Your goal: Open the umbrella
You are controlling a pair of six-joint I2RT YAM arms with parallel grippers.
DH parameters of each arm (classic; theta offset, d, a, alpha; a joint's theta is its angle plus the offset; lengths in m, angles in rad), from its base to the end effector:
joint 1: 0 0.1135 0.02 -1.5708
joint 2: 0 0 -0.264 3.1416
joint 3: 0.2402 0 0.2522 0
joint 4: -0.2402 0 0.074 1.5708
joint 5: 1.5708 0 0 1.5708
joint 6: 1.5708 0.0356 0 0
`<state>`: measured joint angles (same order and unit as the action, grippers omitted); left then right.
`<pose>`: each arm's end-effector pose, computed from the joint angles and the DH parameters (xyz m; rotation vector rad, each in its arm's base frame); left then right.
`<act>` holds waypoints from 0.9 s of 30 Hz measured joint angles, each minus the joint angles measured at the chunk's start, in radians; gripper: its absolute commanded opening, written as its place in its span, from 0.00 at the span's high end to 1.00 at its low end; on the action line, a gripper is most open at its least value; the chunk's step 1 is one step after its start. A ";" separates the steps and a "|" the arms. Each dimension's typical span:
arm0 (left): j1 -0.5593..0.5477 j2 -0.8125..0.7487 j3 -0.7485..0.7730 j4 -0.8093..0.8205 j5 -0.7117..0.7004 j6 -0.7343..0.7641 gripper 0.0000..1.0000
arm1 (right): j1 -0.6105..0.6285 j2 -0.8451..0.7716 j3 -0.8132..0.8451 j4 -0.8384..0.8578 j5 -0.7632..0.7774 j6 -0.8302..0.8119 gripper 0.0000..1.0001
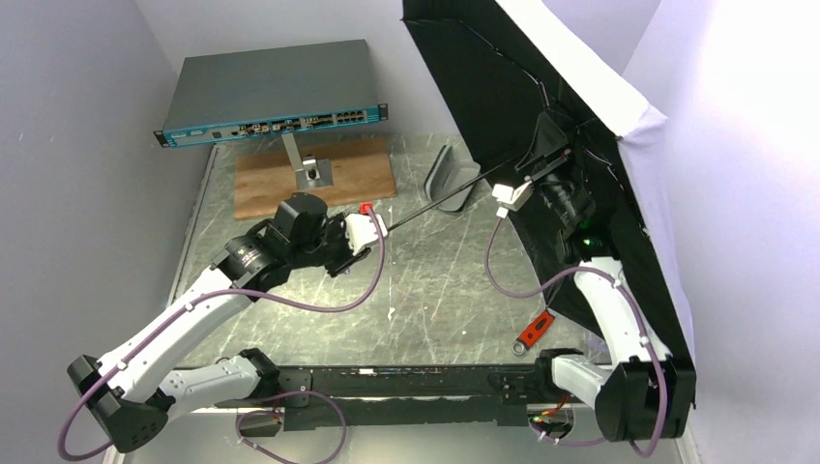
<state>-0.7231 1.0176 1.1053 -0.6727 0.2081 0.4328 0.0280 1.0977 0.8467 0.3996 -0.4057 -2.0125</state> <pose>0.1532 -0.1450 0.3592 1.2839 1.7463 -0.3917 0.2569 0.0212 0.3616 -1.5003 0.4908 -1.3196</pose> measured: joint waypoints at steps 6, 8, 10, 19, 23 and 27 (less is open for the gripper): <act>0.006 0.026 0.003 -0.031 -0.013 -0.053 1.00 | 0.042 -0.106 -0.054 -0.121 -0.031 -0.009 0.19; 0.006 0.042 0.012 -0.036 -0.013 -0.067 1.00 | 0.051 -0.130 -0.061 -0.181 -0.061 -0.018 0.18; 0.006 0.061 0.026 -0.039 -0.010 -0.081 1.00 | 0.065 -0.152 -0.072 -0.231 -0.089 -0.027 0.17; 0.006 0.100 0.053 -0.018 0.004 -0.116 1.00 | 0.142 -0.244 -0.093 -0.407 -0.143 0.209 0.15; 0.011 0.122 0.058 0.003 0.009 -0.134 1.00 | 0.167 -0.329 -0.074 -0.523 -0.158 0.537 0.19; 0.021 0.143 0.068 0.020 0.017 -0.151 1.00 | 0.182 -0.383 -0.010 -0.595 -0.173 0.998 0.22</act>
<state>-0.7021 1.1610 1.1732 -0.6525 0.2253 0.2813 0.2100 0.7147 0.8371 -0.1955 -0.5785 -1.0142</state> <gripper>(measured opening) 0.349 0.797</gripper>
